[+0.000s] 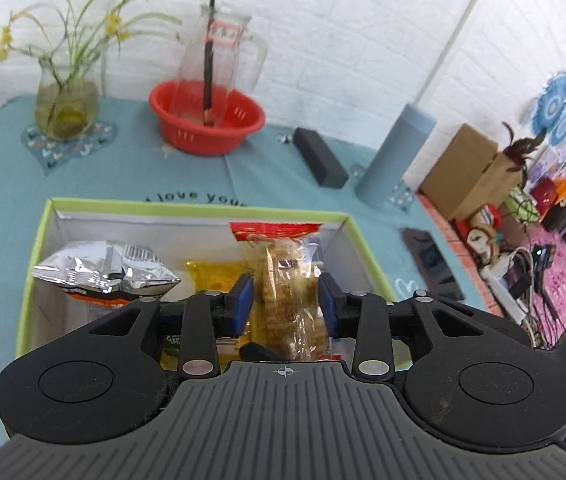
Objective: Organize snacks
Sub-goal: 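Carry the wafer roll pack into the green box and release it, then grasp the yellow Danco Galette biscuit bag with the left tool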
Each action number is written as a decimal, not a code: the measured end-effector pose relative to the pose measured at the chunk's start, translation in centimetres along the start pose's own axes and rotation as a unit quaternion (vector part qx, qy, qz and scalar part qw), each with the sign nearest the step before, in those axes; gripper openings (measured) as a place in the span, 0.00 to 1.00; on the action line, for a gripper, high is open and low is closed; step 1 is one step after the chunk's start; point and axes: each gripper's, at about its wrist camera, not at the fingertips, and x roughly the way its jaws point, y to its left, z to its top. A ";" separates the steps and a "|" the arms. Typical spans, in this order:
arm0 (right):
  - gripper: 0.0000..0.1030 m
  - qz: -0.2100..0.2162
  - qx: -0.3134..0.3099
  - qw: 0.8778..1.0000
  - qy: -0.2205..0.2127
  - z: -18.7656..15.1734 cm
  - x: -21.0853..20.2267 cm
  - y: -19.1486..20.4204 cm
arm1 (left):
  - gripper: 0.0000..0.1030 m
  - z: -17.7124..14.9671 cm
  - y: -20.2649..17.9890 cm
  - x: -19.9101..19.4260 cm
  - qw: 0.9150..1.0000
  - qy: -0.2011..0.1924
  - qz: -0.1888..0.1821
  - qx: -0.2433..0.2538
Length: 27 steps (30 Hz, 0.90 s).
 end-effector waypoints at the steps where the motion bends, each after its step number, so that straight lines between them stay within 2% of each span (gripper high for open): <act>1: 0.68 0.004 0.005 1.000 0.002 -0.1 0.6 -0.3 | 0.23 -0.2 0.3 0.6 1.000 0.003 -0.001 -0.002; 2: 0.70 0.006 0.008 1.000 0.002 -0.2 0.9 -0.5 | 0.33 -0.4 0.6 0.8 1.000 0.001 -0.002 -0.003; 4: 0.79 -0.003 0.005 1.000 -0.009 -0.2 0.1 -0.4 | 0.44 -0.7 0.7 0.1 1.000 -0.011 -0.002 -0.002; 6: 0.80 -0.011 -0.005 1.000 -0.029 -0.4 -1.9 -0.2 | 0.50 -0.9 0.5 -1.7 0.999 -0.035 -0.008 0.003; 8: 0.86 -0.018 -0.011 0.998 -0.055 -0.7 -4.6 0.4 | 0.62 -1.6 0.1 -4.4 0.998 -0.064 -0.016 0.011; 10: 0.89 -0.023 -0.007 0.997 -0.076 -1.5 -7.3 1.0 | 0.69 -2.7 -0.2 -7.4 0.995 -0.091 -0.025 0.021; 15: 0.92 -0.003 0.032 0.997 -0.076 -5.4 -11.3 3.4 | 0.74 -7.4 0.7 -13.3 0.992 -0.124 -0.029 0.022; 20: 0.92 0.021 0.060 0.998 -0.028 -10.4 -11.9 6.9 | 0.75 -13.4 4.1 -17.3 0.991 -0.130 0.020 -0.014; 24: 0.92 0.061 0.063 0.996 -0.005 -11.9 -11.3 10.0 | 0.75 -17.5 8.4 -19.3 0.988 -0.119 0.058 -0.080; 27: 0.92 0.082 0.036 0.996 0.007 -11.3 -10.0 12.4 | 0.73 -19.4 11.8 -19.7 0.982 -0.103 0.060 -0.147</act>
